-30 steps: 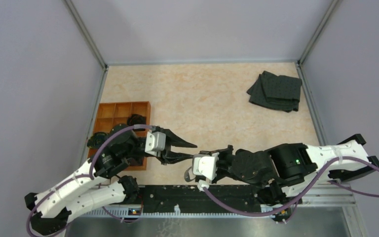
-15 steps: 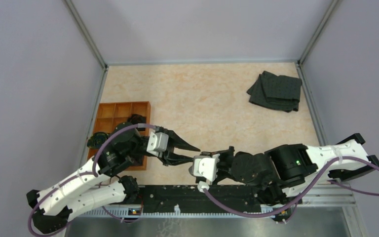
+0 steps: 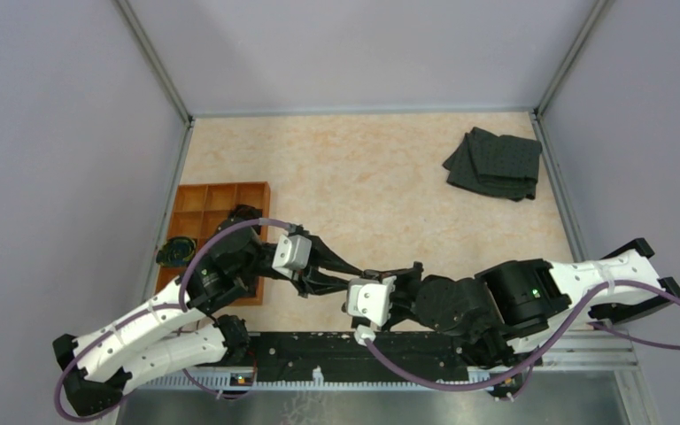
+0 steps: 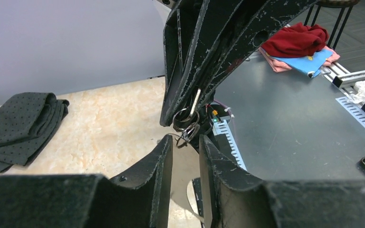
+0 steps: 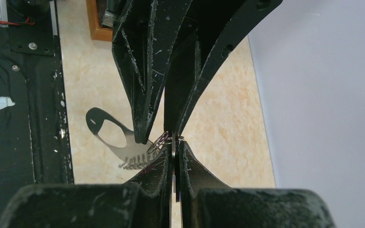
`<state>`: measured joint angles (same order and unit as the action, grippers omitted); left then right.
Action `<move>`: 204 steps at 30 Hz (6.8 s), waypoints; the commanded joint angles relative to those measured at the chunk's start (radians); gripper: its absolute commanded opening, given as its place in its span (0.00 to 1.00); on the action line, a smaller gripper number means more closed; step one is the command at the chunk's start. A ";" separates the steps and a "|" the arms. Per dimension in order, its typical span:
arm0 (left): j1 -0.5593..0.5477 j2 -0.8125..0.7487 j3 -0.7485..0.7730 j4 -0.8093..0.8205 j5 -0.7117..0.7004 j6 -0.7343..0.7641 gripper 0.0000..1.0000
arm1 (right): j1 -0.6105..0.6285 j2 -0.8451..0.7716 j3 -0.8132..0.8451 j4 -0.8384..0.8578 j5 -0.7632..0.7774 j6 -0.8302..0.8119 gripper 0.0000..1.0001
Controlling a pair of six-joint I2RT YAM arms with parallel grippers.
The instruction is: Remove the keys from the keyring
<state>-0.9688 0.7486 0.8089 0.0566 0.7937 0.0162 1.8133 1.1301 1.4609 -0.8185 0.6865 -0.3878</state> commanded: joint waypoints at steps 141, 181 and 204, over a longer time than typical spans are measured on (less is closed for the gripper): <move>0.012 0.080 -0.155 0.488 -0.034 -0.240 0.21 | 0.053 -0.009 0.002 -0.058 0.284 0.100 0.00; 0.010 0.027 -0.453 0.954 -0.306 -0.585 0.00 | 0.054 -0.016 -0.043 -0.067 0.324 0.180 0.00; 0.012 0.016 -0.139 0.390 -0.115 -0.164 0.47 | 0.098 0.003 0.015 -0.126 0.319 0.141 0.00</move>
<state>-0.9607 0.7372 0.5468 0.5938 0.5518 -0.2588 1.8889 1.1408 1.4220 -0.9421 0.9833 -0.2424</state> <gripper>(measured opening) 0.455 0.020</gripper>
